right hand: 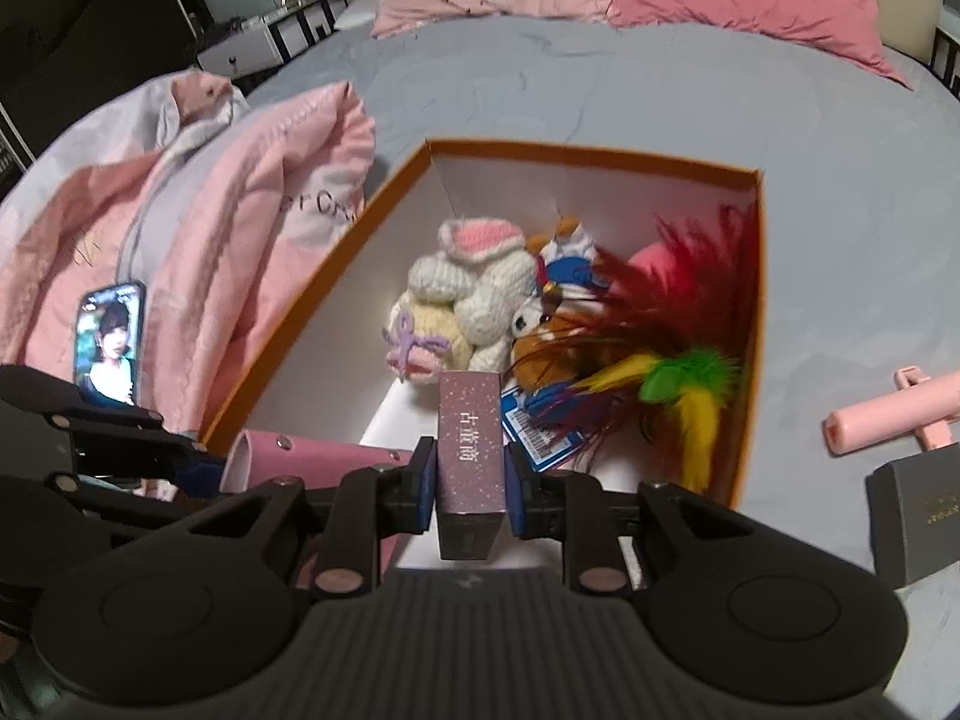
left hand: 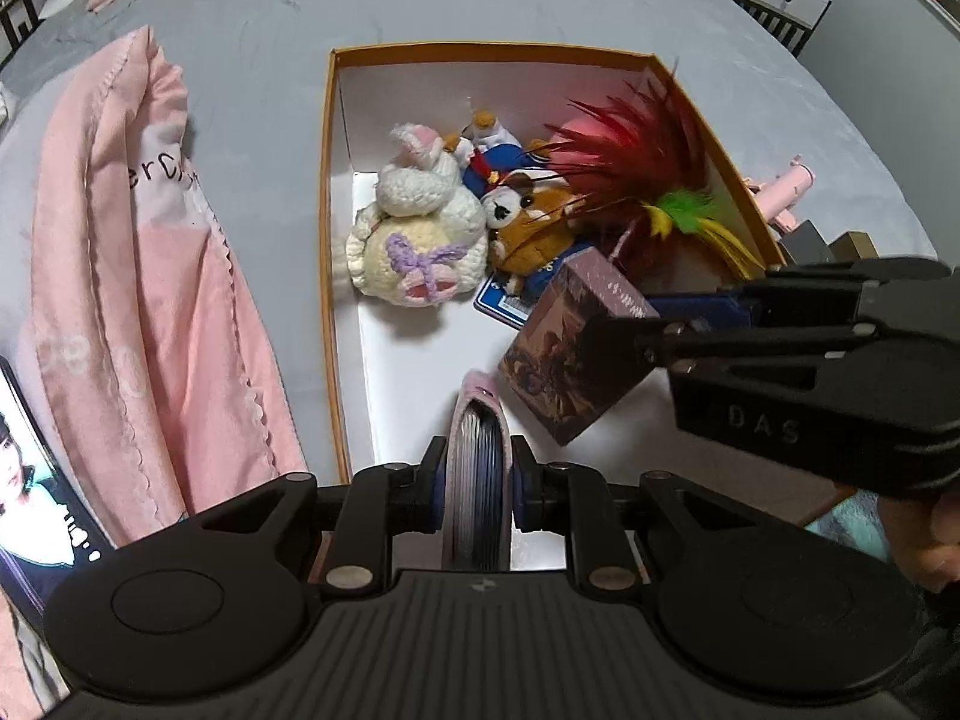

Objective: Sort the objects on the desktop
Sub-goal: 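Lower the wallet and card box into the white box with both tools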

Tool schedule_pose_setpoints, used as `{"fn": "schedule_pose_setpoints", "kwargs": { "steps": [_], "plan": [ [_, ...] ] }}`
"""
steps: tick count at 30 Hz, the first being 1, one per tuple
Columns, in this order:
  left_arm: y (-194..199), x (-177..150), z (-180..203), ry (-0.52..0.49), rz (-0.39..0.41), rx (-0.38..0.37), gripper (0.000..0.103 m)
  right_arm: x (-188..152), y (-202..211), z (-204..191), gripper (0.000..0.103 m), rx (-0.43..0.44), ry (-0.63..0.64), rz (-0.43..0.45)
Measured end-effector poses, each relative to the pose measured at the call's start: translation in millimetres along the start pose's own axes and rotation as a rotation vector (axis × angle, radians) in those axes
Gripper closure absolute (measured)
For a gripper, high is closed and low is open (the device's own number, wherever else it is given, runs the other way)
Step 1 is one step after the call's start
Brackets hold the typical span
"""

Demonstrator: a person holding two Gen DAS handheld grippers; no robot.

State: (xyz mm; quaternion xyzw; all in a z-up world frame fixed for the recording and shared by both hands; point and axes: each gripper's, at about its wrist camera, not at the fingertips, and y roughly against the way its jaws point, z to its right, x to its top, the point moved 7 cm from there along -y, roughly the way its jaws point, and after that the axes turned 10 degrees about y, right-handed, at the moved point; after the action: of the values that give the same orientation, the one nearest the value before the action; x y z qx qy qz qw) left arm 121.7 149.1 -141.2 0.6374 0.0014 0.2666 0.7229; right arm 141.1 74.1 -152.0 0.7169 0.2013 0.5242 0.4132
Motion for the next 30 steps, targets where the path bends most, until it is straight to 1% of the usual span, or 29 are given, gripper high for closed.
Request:
{"fn": "schedule_pose_setpoints", "kwargs": {
  "steps": [5,7,12,15,16,17,21,26,30],
  "plan": [
    [-2.2,3.7,-5.9,0.048,0.016,-0.026,0.08,-7.0,-9.9,1.7,0.079,0.003,-0.012,-0.026],
    [-4.1,2.9,-8.6,0.063,0.006,-0.025,0.079,-9.9,-11.9,2.0,0.079,0.005,-0.016,-0.027],
    [-0.9,-1.9,-10.7,0.08,0.003,-0.043,0.072,-12.5,-12.0,1.4,0.079,0.011,-0.017,-0.022],
    [1.1,-4.9,-11.4,0.075,0.016,-0.02,0.073,-14.3,-11.7,-0.2,0.079,0.017,-0.018,-0.024],
    [1.6,-5.6,-10.4,0.067,0.022,-0.012,0.074,-15.3,-11.7,-0.8,0.079,0.018,-0.017,-0.025],
    [2.4,-5.8,-9.3,0.055,0.029,-0.002,0.08,-15.8,-11.8,-1.2,0.079,0.018,-0.015,-0.025],
    [4.1,1.1,-8.8,0.03,0.069,0.037,0.085,-15.3,-12.4,-3.0,0.079,0.015,-0.009,-0.023],
    [7.2,14.7,-12.8,0.025,0.154,0.091,0.087,-3.6,-15.8,-5.2,0.079,0.016,-0.018,0.0],
    [6.0,14.2,-13.9,0.01,0.168,0.113,0.087,11.9,-20.9,-4.4,0.079,-0.012,-0.002,0.023]
  ]
}}
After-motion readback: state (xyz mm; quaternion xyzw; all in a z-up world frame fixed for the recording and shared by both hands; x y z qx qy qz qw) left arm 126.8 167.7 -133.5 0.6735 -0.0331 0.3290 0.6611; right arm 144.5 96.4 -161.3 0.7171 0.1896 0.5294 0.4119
